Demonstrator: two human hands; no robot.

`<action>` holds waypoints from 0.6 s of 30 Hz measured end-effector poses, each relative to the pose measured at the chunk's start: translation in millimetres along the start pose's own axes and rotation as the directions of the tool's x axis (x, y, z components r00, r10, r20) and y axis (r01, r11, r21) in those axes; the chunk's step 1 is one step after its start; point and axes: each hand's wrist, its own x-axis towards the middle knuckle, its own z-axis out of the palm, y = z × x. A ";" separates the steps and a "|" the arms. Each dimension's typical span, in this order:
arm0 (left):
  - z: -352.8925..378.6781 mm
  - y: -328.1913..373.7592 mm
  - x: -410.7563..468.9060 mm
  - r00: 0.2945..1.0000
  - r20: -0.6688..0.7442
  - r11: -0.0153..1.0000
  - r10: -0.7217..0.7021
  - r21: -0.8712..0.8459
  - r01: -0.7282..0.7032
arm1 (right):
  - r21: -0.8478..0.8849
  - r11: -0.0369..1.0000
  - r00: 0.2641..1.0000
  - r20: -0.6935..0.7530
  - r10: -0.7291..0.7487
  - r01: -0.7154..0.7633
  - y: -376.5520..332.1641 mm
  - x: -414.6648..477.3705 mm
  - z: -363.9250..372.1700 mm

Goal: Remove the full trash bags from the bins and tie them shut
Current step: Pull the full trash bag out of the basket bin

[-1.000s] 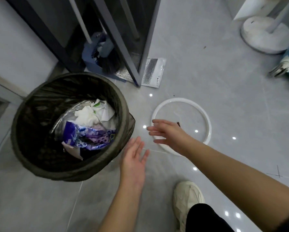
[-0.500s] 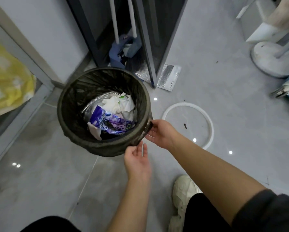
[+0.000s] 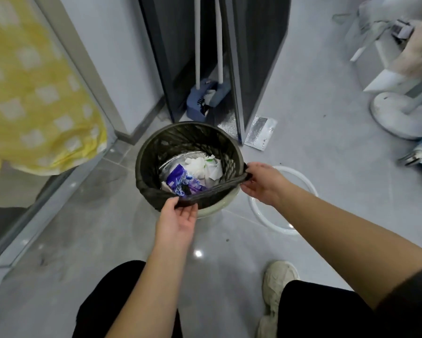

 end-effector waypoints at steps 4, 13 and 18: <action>-10.3 47.4 17.7 0.996 -0.088 0.983 0.014 0.185 0.002 | -0.056 0.998 0.998 -0.055 0.004 -0.007 -10.1 3.3 1.7; -4.4 101.7 49.0 0.998 -0.041 0.990 0.044 0.139 -0.037 | 0.331 0.939 0.994 -0.010 0.105 -0.095 -29.7 34.3 22.3; 5.8 104.8 53.3 1.000 -0.001 0.964 0.017 0.266 -0.016 | 0.300 0.939 0.985 0.023 0.171 -0.170 -32.4 39.9 22.2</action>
